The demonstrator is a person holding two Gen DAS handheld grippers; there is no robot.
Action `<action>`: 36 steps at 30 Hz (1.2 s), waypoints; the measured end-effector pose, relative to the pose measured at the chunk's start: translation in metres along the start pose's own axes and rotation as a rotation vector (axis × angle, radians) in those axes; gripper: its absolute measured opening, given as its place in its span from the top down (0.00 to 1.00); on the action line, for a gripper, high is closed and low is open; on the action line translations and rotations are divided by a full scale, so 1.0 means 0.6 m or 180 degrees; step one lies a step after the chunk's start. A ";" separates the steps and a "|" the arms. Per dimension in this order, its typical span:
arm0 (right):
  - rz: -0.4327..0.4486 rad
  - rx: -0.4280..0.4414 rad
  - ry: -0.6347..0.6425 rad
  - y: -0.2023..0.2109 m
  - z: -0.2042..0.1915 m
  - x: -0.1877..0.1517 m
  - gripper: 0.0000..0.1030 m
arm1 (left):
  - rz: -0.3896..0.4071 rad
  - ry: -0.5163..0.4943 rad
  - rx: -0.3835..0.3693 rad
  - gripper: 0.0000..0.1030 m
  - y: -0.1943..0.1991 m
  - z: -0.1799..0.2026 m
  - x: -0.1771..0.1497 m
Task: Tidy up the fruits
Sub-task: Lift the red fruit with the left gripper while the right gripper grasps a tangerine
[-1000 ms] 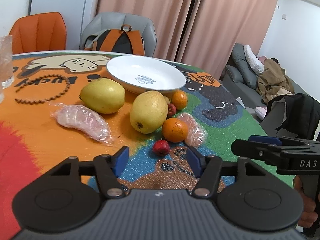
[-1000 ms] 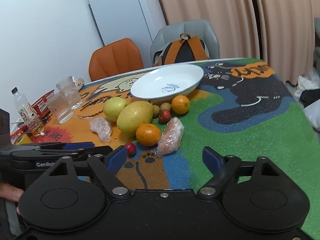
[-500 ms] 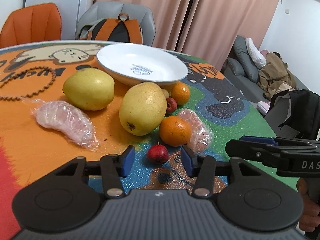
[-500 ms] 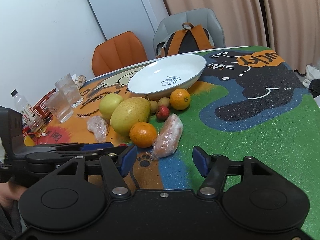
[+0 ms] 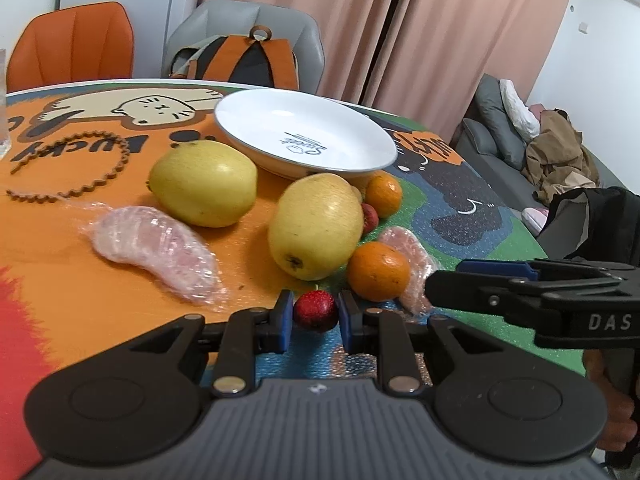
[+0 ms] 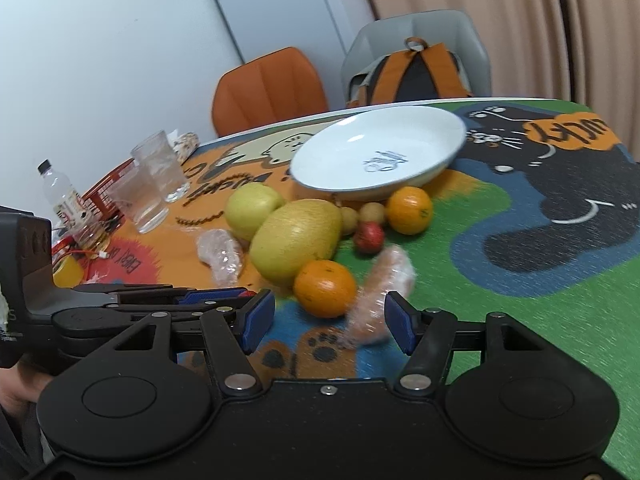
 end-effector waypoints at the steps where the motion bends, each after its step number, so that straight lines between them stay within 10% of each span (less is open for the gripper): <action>1: -0.0010 0.0007 0.0025 -0.005 -0.005 0.003 0.41 | 0.0008 0.0007 0.0005 0.79 0.003 -0.003 0.000; 27: -0.0150 -0.0199 0.0167 -0.067 -0.028 0.028 0.41 | 0.0198 0.0213 0.0154 0.79 0.049 -0.061 0.007; 30: -0.0147 -0.0258 0.0225 -0.070 -0.031 0.030 0.61 | 0.0202 0.0223 0.0160 0.79 0.050 -0.064 0.008; 36: -0.0142 -0.0247 0.0234 -0.062 -0.030 0.032 0.62 | 0.0236 0.0212 0.0152 0.79 0.056 -0.062 0.016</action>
Point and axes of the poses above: each gripper's, at about its wrist camera, not at the fingertips, and y roughly against the way its jaws point, z to its right, x to its top, the point moved 5 cm from there along -y, roughly the way its jaws point, and after that the axes turned 12 degrees about -z, right-handed, at the moved point
